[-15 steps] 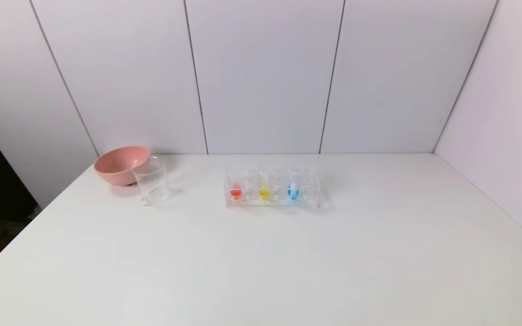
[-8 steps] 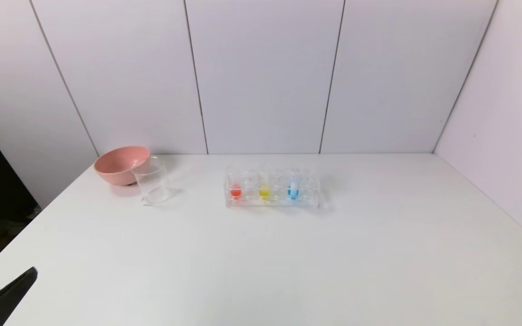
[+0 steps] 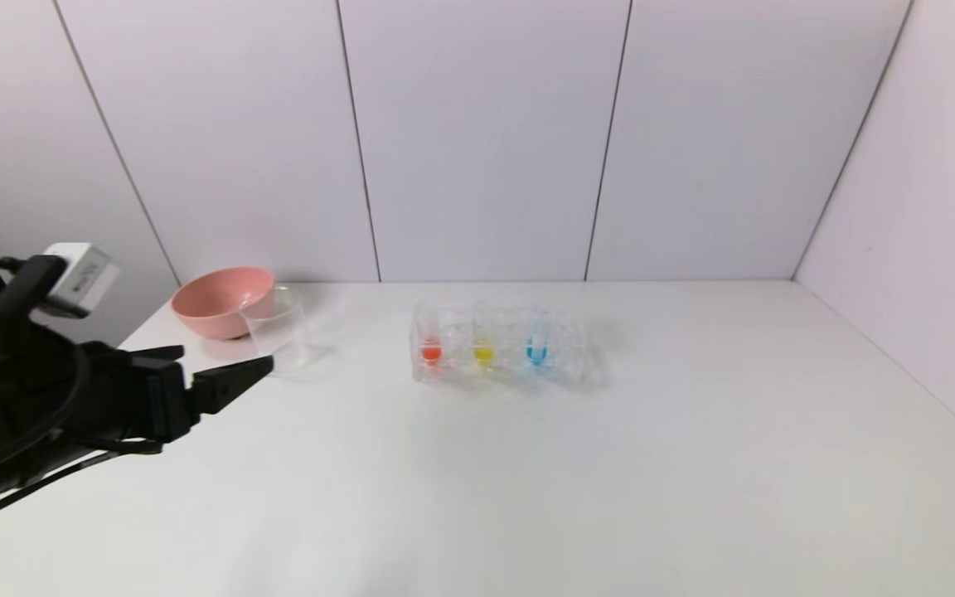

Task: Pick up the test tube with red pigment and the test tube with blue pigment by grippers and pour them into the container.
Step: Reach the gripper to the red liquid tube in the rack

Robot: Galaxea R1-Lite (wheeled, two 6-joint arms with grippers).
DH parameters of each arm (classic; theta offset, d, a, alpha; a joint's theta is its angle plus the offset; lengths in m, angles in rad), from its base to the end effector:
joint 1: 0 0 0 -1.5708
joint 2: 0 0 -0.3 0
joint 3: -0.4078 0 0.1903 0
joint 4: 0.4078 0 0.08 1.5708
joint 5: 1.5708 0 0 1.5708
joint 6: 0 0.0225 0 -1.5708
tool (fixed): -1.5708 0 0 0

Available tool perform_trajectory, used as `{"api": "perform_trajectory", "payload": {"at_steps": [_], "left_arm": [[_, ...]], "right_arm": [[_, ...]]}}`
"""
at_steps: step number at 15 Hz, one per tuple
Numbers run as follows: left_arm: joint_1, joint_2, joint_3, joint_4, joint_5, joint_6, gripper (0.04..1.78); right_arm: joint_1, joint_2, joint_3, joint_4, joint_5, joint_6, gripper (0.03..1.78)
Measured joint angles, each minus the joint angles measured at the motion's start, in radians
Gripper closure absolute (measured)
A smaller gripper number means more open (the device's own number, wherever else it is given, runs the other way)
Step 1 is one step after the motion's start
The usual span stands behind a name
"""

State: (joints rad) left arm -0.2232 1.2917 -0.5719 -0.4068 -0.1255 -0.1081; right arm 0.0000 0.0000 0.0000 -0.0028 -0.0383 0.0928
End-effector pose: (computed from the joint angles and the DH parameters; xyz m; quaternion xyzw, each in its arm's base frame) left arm 0.1903 -0.0461 0.1985 -0.0450 0.1647 -0.1627 0.9718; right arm -0.0228 -0.0009 0.0758 0.0464 -0.0023 -0.0191 0.9987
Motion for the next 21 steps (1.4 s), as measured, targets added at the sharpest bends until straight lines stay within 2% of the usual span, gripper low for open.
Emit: {"api": "perform_trajectory", "payload": {"at_steps": [2,5,8,10,15,18,21], "left_arm": [[-0.119,0.106,-0.08,0.012,0.085,-0.037,0.06],[-0.304,0.243,-0.198,0.06,0.318,-0.117,0.06],[-0.414,0.361,-0.279,0.081,0.541,-0.153,0.06],[-0.463,0.432,-0.33,0.076,0.655,-0.167,0.06],[-0.513,0.57,-0.422,-0.014,0.73,-0.193,0.06],[-0.517,0.663,-0.443,-0.143,0.77,-0.183,0.06],[-0.507,0.742,-0.465,-0.204,0.776,-0.175,0.06]], "right_arm": [[0.0,0.0,0.0,0.0,0.0,0.0,0.04],[0.0,0.0,0.0,0.0,0.0,0.0,0.04],[0.0,0.0,0.0,0.0,0.0,0.0,0.04],[0.0,0.0,0.0,0.0,0.0,0.0,0.04],[0.0,0.0,0.0,0.0,0.0,0.0,0.04],[0.0,0.0,0.0,0.0,0.0,0.0,0.04],[0.0,0.0,0.0,0.0,0.0,0.0,0.04]]}}
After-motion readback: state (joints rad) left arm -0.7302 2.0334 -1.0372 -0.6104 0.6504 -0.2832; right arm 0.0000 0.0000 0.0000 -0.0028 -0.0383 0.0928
